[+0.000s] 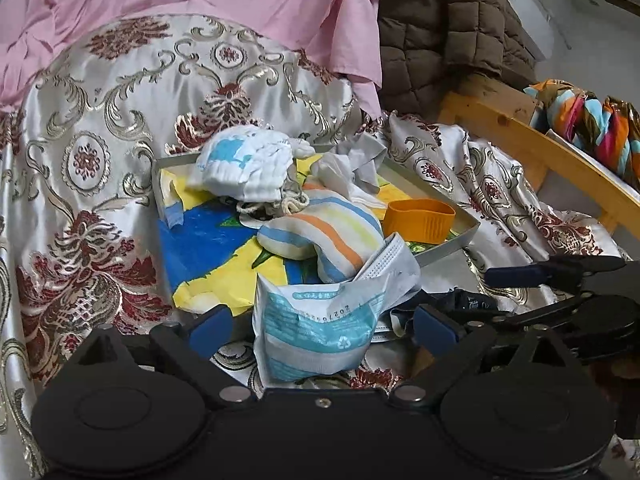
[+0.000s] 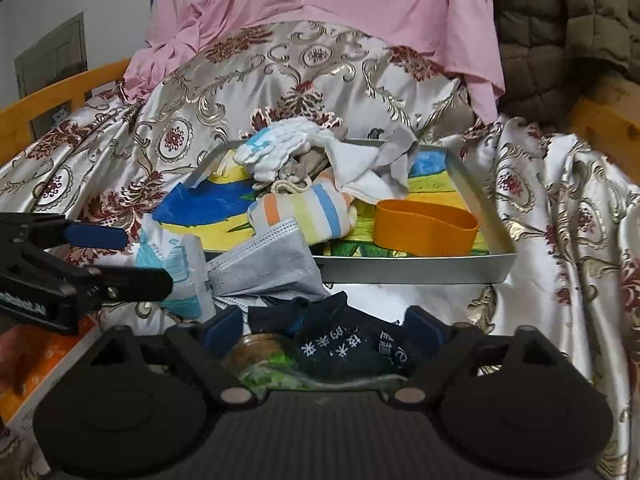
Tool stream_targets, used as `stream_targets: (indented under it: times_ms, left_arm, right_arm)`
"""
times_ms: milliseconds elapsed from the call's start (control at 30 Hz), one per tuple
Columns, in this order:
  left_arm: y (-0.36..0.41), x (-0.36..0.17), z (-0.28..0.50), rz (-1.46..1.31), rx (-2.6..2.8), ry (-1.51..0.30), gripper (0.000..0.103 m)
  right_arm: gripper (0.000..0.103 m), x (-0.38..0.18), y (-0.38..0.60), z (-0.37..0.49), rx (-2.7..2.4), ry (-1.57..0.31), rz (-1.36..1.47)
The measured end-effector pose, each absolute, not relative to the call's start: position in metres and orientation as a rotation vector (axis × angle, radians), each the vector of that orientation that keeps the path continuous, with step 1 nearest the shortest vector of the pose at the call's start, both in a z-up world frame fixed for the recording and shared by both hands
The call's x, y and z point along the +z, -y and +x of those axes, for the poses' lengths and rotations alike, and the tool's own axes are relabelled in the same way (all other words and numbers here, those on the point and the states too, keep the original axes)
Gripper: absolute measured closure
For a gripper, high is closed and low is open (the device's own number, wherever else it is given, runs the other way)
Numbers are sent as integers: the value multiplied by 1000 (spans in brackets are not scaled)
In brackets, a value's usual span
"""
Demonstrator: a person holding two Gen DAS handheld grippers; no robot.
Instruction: Organize soft objects
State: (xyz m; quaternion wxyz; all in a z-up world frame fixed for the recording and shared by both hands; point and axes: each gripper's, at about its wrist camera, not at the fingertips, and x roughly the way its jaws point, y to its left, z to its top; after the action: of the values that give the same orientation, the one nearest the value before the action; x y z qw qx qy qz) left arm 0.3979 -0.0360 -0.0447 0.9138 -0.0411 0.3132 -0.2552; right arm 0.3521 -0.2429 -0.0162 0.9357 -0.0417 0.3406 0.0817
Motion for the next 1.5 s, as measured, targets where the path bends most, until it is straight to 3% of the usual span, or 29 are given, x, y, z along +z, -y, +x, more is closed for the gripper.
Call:
stream_targets:
  times_ms: [233, 433, 500, 567, 833, 1067, 1500]
  left_arm:
    - [32, -49, 409, -124, -535, -681, 28]
    - [24, -56, 410, -174, -528, -696, 35]
    - [22, -56, 408, -182, -528, -690, 37]
    - [19, -56, 405, -193, -527, -684, 39]
    - [13, -54, 395, -222, -529, -665, 47]
    - [9, -52, 388, -243, -541, -664, 53]
    - [-1, -53, 344, -269, -559, -645, 54]
  right_arm:
    - [32, -21, 244, 371, 213, -770, -68]
    - [49, -23, 244, 373, 232, -777, -54]
    - [56, -23, 244, 372, 233, -774, -52]
    - [72, -24, 244, 371, 221, -773, -59]
    - [97, -24, 245, 364, 193, -739, -65]
    - [100, -16, 246, 353, 171, -693, -66]
    - [100, 12, 285, 300, 100, -578, 44]
